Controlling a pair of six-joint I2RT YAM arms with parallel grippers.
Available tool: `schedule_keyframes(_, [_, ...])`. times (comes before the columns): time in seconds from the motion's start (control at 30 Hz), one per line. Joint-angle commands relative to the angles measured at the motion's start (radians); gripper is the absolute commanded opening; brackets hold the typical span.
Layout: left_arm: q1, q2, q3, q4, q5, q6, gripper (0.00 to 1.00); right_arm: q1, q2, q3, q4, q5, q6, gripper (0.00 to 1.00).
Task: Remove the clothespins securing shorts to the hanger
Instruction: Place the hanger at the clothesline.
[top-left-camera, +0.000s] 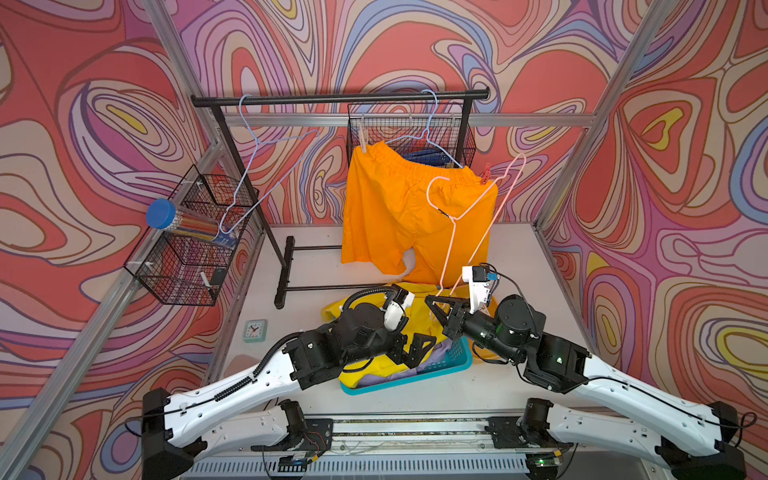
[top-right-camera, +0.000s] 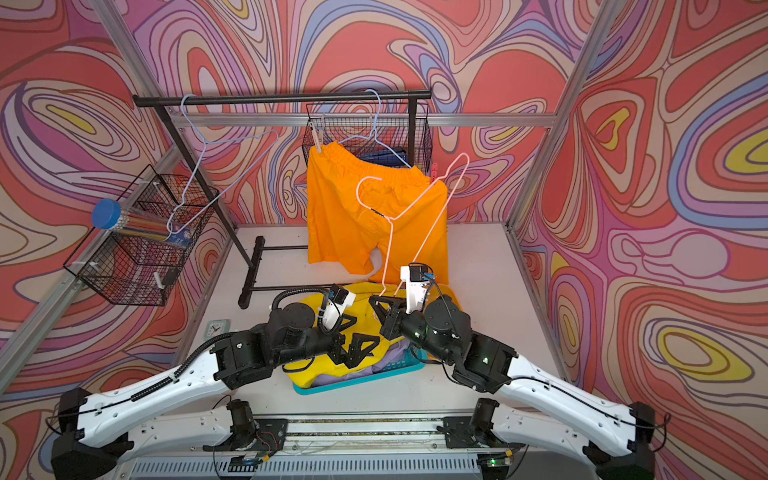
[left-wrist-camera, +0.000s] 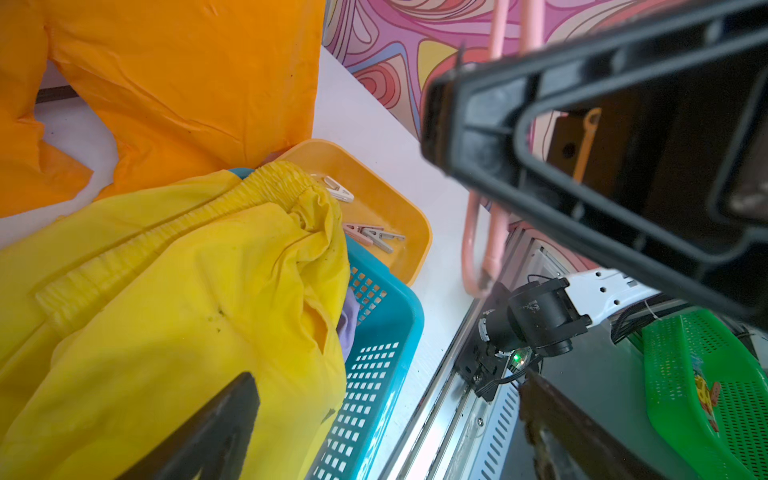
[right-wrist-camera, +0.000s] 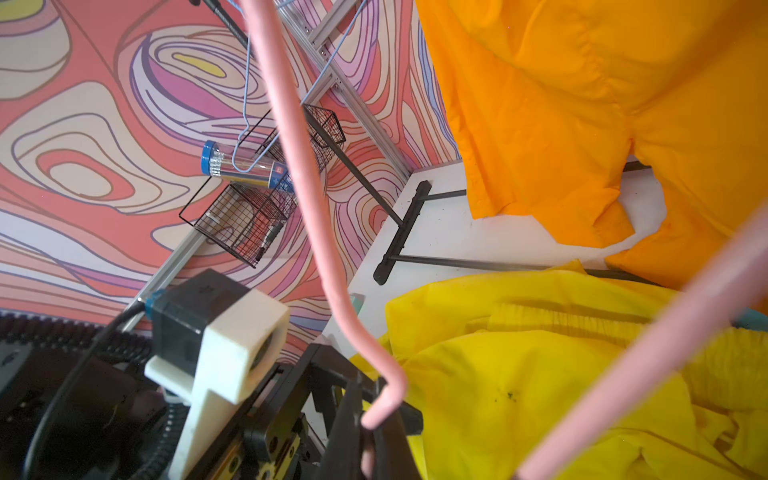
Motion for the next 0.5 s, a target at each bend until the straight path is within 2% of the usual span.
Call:
schedule_keyframes(0.0, [-0.006, -0.014, -0.027, 0.121, 0.013, 0.000, 0.99, -0.002, -0.013, -0.013, 0.066, 0.025, 0.056, 0.00])
schedule_keyframes(0.23, [-0.007, -0.040, -0.047, 0.211, -0.016, 0.016, 0.74, -0.002, -0.016, -0.022, 0.066, 0.008, 0.079, 0.00])
schedule_keyframes(0.47, [-0.007, -0.018, -0.018, 0.231, -0.001, 0.023, 0.67, -0.003, -0.017, -0.039, 0.075, 0.000, 0.093, 0.00])
